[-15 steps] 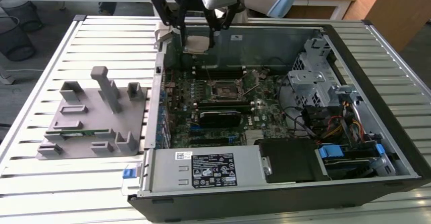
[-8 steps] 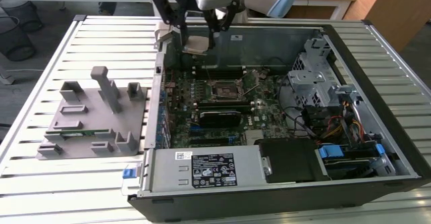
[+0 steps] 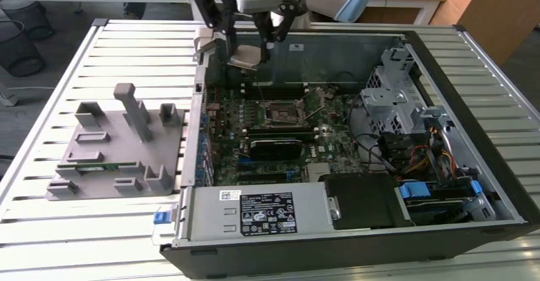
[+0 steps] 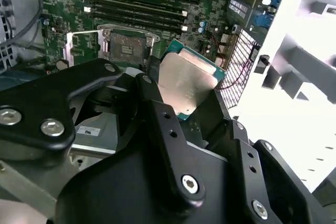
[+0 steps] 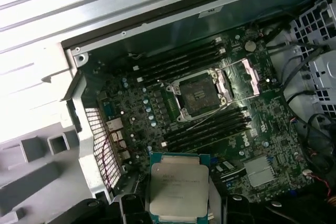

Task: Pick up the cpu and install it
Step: 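Place the cpu into insertion slot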

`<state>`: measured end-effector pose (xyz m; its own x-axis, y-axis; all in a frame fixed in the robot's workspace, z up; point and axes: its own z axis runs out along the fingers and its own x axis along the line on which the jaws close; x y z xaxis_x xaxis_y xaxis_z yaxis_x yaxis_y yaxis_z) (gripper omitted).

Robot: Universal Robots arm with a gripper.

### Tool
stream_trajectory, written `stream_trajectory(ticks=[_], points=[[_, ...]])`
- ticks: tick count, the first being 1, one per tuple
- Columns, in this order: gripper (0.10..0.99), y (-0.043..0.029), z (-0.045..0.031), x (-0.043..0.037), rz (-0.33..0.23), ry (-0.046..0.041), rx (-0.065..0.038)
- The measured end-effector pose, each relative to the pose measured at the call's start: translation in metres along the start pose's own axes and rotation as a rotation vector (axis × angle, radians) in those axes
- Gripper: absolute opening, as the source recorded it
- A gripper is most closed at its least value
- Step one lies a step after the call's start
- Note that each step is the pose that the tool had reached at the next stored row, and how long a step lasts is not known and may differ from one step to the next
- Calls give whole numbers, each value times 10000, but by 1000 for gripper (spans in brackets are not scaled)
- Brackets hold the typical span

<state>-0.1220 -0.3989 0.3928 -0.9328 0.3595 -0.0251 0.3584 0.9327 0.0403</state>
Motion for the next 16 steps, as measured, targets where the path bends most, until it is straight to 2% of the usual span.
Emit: stream_trajectory(ticks=[16], points=[[537, 1, 6, 1, 2591, -104, 65]])
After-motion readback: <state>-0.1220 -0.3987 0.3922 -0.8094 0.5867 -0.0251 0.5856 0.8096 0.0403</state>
